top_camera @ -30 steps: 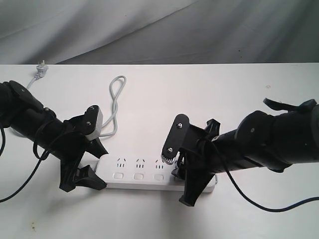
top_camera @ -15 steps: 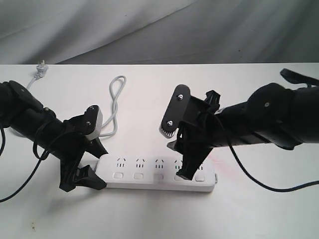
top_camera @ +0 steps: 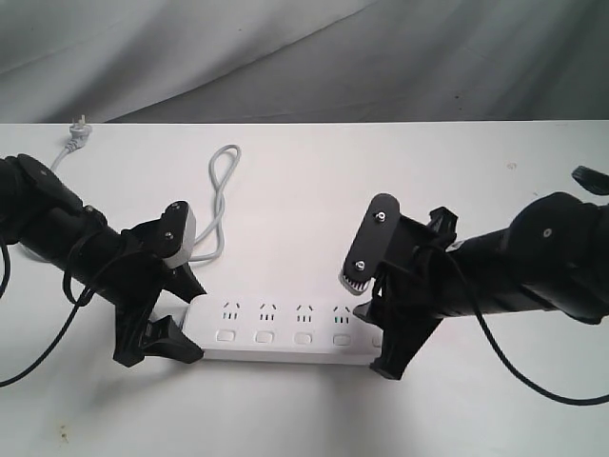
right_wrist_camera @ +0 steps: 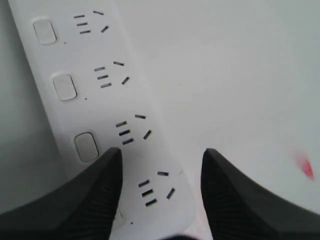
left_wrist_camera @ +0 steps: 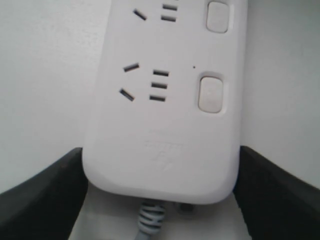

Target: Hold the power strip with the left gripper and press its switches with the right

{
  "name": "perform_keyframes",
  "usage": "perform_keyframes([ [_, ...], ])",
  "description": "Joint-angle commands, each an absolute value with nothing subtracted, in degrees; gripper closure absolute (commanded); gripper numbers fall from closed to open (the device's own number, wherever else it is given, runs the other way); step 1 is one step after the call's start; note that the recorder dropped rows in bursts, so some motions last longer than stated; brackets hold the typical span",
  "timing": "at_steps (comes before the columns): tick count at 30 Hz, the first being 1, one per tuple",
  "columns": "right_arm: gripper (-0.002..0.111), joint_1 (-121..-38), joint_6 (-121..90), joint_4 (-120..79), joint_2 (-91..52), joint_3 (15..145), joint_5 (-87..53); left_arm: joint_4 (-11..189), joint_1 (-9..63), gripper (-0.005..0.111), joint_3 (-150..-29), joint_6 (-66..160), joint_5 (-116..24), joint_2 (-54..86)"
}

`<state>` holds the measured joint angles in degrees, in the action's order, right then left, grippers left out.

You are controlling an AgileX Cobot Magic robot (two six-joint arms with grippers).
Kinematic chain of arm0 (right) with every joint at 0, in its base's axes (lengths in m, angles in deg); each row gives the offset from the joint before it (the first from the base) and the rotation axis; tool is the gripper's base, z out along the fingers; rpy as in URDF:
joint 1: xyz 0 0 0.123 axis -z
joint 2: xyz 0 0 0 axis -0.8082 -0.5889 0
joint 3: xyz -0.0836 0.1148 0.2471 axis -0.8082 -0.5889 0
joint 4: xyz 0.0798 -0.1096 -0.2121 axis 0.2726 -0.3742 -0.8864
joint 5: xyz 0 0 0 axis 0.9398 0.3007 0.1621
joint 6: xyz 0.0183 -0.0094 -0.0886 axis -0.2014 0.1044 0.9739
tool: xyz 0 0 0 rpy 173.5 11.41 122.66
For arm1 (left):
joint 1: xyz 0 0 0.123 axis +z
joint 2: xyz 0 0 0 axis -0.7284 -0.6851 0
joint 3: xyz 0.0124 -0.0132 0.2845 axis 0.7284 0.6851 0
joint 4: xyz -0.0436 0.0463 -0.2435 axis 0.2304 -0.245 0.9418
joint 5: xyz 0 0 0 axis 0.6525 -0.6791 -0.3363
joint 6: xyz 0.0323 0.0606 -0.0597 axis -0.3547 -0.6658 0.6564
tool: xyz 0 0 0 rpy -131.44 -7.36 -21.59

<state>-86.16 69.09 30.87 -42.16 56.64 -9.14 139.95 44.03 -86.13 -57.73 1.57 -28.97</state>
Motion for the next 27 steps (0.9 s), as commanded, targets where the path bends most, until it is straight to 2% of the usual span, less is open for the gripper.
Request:
perform_keyframes([
  [1, 0.062, -85.8, 69.2, 31.6, -44.0, 56.2, -10.0, 140.1, 44.2, 0.057, -86.3, -57.6, 2.3, -28.9],
  [27, 0.062, -83.4, 69.4, 32.4, -47.5, 55.6, -10.0, 140.1, 44.2, 0.057, -86.3, -57.6, 2.3, -28.9],
])
